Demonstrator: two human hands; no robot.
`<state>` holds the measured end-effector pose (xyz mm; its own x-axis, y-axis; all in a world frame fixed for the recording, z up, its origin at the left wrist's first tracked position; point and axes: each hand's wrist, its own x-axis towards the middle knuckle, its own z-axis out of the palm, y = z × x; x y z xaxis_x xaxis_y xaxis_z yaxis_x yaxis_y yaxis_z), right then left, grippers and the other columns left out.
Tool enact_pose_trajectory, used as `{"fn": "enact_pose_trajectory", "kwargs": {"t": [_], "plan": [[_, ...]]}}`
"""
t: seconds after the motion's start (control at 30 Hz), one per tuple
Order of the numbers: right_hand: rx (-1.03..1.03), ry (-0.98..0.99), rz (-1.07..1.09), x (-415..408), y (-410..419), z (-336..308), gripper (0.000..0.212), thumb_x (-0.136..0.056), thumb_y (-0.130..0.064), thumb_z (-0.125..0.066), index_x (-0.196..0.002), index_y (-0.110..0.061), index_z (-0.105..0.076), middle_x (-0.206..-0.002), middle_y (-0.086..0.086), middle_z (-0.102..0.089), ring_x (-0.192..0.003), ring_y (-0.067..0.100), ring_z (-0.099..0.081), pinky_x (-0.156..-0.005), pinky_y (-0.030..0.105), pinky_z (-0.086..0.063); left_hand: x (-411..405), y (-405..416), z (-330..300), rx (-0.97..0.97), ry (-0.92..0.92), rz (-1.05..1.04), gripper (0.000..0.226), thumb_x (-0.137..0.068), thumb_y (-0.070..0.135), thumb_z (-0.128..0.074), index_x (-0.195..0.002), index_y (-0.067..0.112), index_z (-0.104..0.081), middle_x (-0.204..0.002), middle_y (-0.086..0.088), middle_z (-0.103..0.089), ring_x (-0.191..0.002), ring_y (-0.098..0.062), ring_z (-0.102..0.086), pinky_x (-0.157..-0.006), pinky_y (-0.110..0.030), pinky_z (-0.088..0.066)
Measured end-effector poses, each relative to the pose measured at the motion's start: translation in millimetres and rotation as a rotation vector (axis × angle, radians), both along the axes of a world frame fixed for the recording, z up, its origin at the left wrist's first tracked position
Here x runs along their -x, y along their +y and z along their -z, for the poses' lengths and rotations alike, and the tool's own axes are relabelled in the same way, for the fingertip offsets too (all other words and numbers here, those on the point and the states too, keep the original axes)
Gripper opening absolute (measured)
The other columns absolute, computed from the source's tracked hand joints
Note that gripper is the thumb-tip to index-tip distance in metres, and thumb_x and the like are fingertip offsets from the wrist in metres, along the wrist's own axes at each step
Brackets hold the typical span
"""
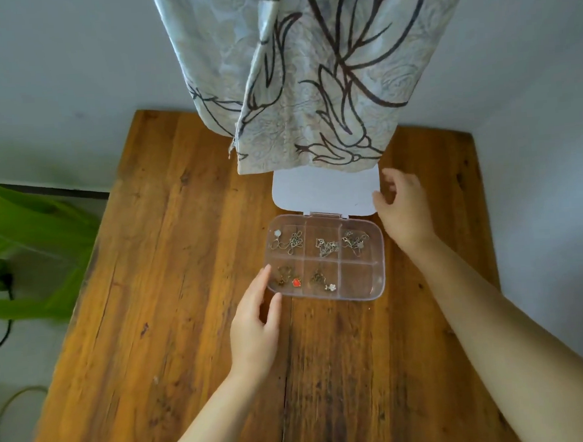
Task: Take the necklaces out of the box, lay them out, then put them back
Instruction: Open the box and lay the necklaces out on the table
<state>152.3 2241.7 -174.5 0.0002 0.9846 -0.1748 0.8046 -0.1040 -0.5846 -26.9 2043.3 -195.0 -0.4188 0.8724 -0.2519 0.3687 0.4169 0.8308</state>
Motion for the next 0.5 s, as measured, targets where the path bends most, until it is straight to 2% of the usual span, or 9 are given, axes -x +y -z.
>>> {"fn": "enact_pose_trajectory", "kwargs": {"t": [0.03, 0.07, 0.13, 0.23, 0.3, 0.37, 0.5], "plan": [[-0.170, -0.037, -0.073, 9, -6, -7, 0.035, -0.092, -0.014, -0.056, -0.127, -0.008, -0.055, -0.126, 0.011, -0.057, -0.116, 0.024, -0.053, -0.096, 0.034, -0.048, 0, 0, 0, -0.011, -0.003, -0.004, 0.046, -0.090, 0.012, -0.054, -0.129, 0.034, -0.043, -0.132, 0.013, -0.048, -0.122, -0.012, -0.048, -0.104, -0.041, -0.040], [-0.249, -0.018, -0.183, 22, -12, -15, 0.030, -0.091, -0.012, -0.055, -0.120, -0.007, -0.059, -0.120, 0.011, -0.060, -0.112, 0.024, -0.055, -0.094, 0.037, -0.049, -1, 1, 1, -0.022, -0.004, -0.009, 0.046, -0.090, 0.011, -0.054, -0.129, 0.034, -0.042, -0.132, 0.013, -0.048, -0.123, -0.010, -0.047, -0.105, -0.040, -0.040], [-0.183, 0.016, -0.477, 54, -28, -22, 0.022, -0.092, -0.014, -0.053, -0.110, -0.010, -0.066, -0.109, 0.007, -0.067, -0.099, 0.021, -0.061, -0.083, 0.037, -0.052, -1, 2, 2, -0.033, 0.003, -0.010, 0.045, -0.091, 0.012, -0.053, -0.128, 0.035, -0.042, -0.132, 0.014, -0.047, -0.124, -0.003, -0.043, -0.105, -0.038, -0.039], [-0.094, -0.241, -0.808, 92, -43, -6, 0.025, -0.094, -0.023, -0.048, -0.111, -0.015, -0.065, -0.105, 0.004, -0.069, -0.094, 0.025, -0.065, -0.073, 0.035, -0.052, 0, -1, 3, -0.027, 0.004, 0.005, 0.044, -0.092, 0.016, -0.051, -0.129, 0.037, -0.040, -0.134, 0.017, -0.045, -0.125, 0.004, -0.037, -0.107, -0.032, -0.036], [-0.077, -0.468, -0.888, 103, -41, 1, 0.025, -0.094, -0.024, -0.049, -0.114, -0.014, -0.060, -0.108, 0.007, -0.067, -0.096, 0.028, -0.065, -0.070, 0.035, -0.049, 1, -2, 4, -0.017, -0.004, 0.011, 0.043, -0.093, 0.019, -0.050, -0.130, 0.039, -0.039, -0.136, 0.016, -0.045, -0.127, 0.003, -0.037, -0.107, -0.032, -0.036], [-0.058, -0.614, -0.906, 108, -37, 3, 0.027, -0.094, -0.027, -0.052, -0.114, -0.011, -0.055, -0.108, 0.009, -0.067, -0.098, 0.030, -0.065, -0.067, 0.034, -0.045, 2, -2, 5, -0.016, -0.011, 0.014, 0.043, -0.093, 0.021, -0.049, -0.131, 0.040, -0.039, -0.138, 0.014, -0.045, -0.128, 0.000, -0.038, -0.107, -0.033, -0.036], [0.001, -0.762, -0.956, 116, -38, -1, 0.018, -0.093, -0.019, -0.053, -0.107, -0.010, -0.059, -0.104, 0.010, -0.068, -0.096, 0.028, -0.066, -0.065, 0.032, -0.040, 2, -3, 9, -0.031, 0.003, 0.012, 0.043, -0.093, 0.021, -0.049, -0.130, 0.040, -0.038, -0.138, 0.012, -0.045, -0.128, -0.002, -0.039, -0.107, -0.034, -0.036]]}}
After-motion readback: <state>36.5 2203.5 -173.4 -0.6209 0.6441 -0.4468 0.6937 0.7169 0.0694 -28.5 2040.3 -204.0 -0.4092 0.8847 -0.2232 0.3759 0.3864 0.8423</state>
